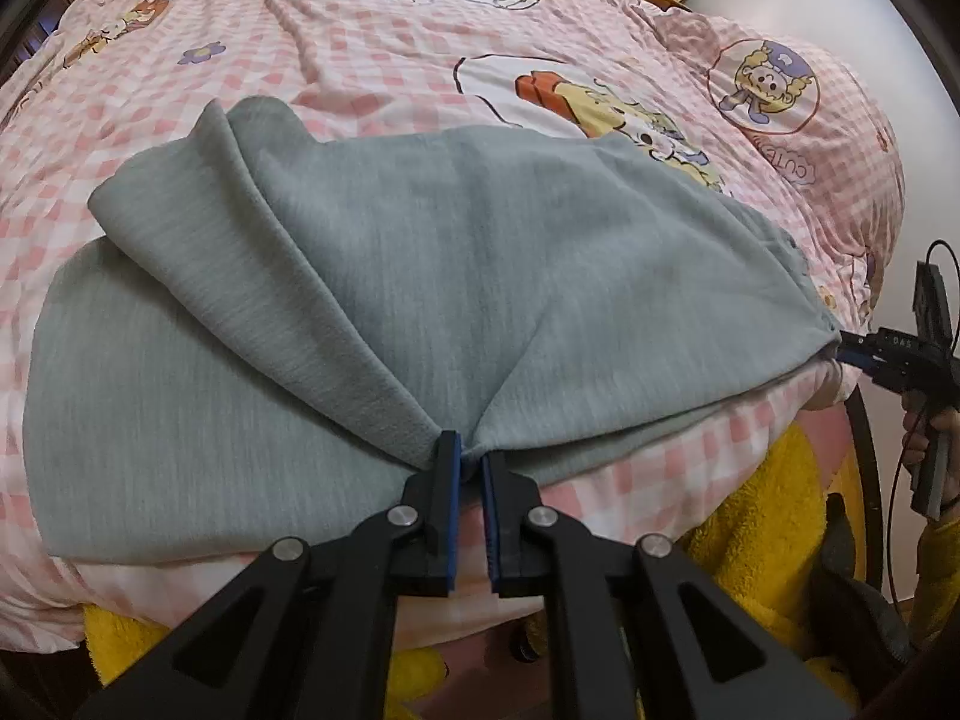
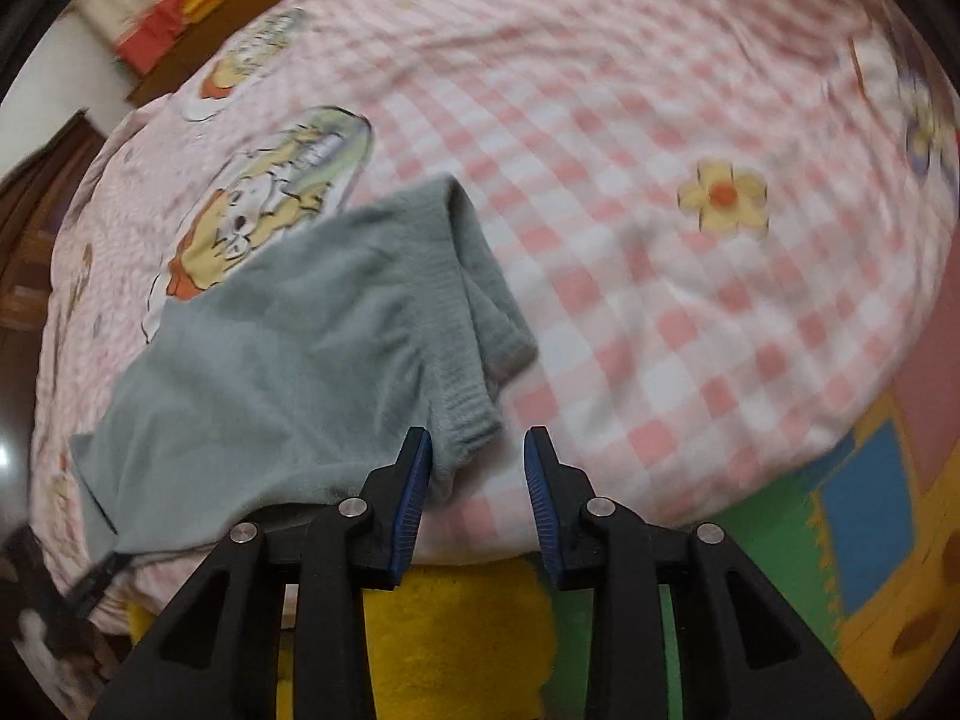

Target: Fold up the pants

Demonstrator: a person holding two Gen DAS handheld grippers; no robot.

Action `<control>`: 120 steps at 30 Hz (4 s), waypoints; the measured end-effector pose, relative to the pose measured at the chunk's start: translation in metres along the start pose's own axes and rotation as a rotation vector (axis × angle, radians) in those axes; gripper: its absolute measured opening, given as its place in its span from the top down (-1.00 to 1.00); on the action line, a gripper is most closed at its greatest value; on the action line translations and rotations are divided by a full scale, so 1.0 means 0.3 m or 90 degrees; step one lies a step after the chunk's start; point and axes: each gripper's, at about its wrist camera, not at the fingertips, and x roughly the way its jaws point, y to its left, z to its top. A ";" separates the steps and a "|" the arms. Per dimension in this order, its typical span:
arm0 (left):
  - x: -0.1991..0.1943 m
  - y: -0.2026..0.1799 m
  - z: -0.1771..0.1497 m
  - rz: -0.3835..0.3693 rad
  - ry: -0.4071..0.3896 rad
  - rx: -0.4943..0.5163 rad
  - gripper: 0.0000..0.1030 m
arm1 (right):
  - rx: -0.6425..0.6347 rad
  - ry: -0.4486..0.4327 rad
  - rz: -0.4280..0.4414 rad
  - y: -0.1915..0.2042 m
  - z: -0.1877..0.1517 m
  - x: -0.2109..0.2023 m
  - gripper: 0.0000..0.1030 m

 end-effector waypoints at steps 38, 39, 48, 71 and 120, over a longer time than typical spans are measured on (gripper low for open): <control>-0.105 0.059 -0.040 0.034 -0.026 -0.049 0.76 | -0.226 -0.182 -0.208 0.143 0.023 -0.082 0.43; -0.118 0.067 -0.038 0.040 -0.032 -0.054 0.70 | -0.237 -0.191 -0.212 0.167 0.021 -0.094 0.43; -0.196 0.235 -0.022 0.141 -0.073 -0.126 0.47 | -0.305 -0.154 -0.100 0.411 -0.031 -0.071 0.43; -0.079 0.565 0.155 0.121 -0.133 -0.193 0.24 | -0.316 -0.033 -0.023 0.630 -0.280 0.239 0.37; -0.212 0.526 -0.149 0.233 -0.053 -0.231 0.98 | -0.343 -0.023 -0.059 0.664 -0.334 0.205 0.30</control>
